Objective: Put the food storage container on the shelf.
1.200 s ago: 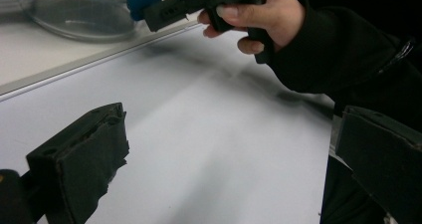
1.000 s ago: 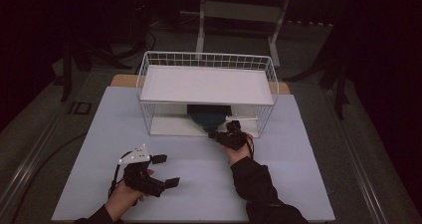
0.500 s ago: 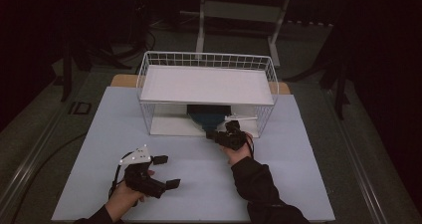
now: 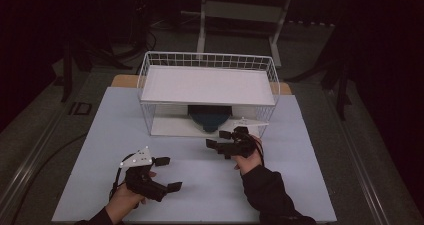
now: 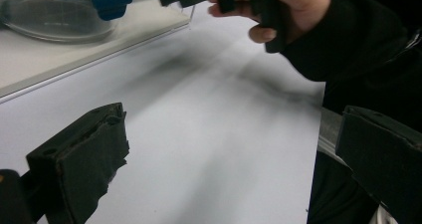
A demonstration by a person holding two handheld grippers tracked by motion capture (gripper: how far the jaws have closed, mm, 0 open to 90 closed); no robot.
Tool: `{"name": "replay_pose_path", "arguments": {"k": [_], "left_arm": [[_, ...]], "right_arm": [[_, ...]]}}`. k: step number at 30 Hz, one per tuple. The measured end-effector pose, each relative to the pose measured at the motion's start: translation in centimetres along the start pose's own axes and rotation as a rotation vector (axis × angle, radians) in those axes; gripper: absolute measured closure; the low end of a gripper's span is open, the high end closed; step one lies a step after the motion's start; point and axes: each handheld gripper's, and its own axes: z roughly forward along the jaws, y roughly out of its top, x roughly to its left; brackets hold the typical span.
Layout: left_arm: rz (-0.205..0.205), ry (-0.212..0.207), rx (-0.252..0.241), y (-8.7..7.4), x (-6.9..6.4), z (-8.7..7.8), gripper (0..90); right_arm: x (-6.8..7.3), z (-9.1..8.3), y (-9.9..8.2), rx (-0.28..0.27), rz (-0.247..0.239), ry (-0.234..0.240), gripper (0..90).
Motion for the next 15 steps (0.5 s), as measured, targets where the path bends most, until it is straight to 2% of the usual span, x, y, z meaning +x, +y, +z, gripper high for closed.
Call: {"name": "replay_pose_path", "arguments": {"k": [1,6,8,15], "left_arm": [[0.002,0.0,0.0,0.0,0.0,0.0,0.0],[0.003,-0.009,0.005,0.0,-0.2,0.0,0.0],[0.002,-0.01,0.006,0.0,-0.3,0.0,0.0],[0.003,-0.011,0.007,-0.2,-0.4,-0.2,0.0]], "right_arm": [[0.1,-0.5,-0.2,-0.003,0.002,0.01,22.7],[0.5,-1.8,-1.0,0.002,-0.028,-0.006,22.7],[0.5,-2.7,-1.8,-0.002,-0.035,-0.01,22.4],[0.7,-4.2,-3.7,0.008,-0.061,-0.021,20.7]]}}
